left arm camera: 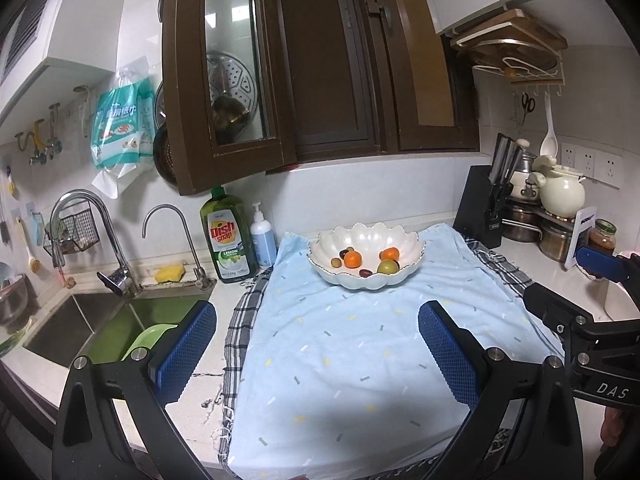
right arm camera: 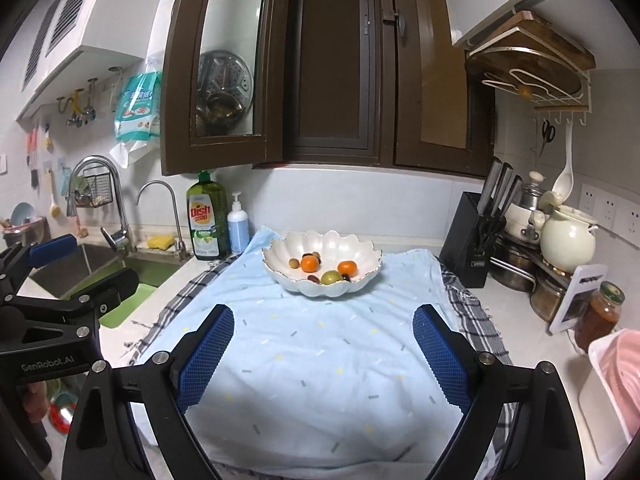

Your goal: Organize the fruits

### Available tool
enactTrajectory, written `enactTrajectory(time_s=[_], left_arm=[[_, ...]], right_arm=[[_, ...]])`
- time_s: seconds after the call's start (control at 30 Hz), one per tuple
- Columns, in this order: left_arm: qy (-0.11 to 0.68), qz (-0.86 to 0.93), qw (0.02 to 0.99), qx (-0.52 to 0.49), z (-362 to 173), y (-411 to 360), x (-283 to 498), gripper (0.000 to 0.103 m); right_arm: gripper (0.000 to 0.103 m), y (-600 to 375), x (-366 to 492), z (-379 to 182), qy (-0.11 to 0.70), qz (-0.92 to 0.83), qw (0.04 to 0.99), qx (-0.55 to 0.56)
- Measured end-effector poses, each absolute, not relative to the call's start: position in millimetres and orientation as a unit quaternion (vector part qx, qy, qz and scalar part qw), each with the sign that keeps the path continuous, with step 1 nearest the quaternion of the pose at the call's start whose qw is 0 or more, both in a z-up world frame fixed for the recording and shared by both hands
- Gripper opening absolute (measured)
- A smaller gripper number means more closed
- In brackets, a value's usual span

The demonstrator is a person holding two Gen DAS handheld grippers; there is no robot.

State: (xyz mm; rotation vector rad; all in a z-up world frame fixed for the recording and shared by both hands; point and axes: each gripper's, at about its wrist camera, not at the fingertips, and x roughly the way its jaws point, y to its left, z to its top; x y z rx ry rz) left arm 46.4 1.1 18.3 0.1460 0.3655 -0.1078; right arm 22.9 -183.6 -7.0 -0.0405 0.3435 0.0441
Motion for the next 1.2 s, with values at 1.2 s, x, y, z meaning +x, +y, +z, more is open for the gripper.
enactTrajectory(time_s=[1.2], left_arm=[[0.166,-0.063,0.981,0.071,30,-1,7,0.103]], right_arm=[[0.092,-185,-10,-1,0.157,0.026,0.987,-0.022]])
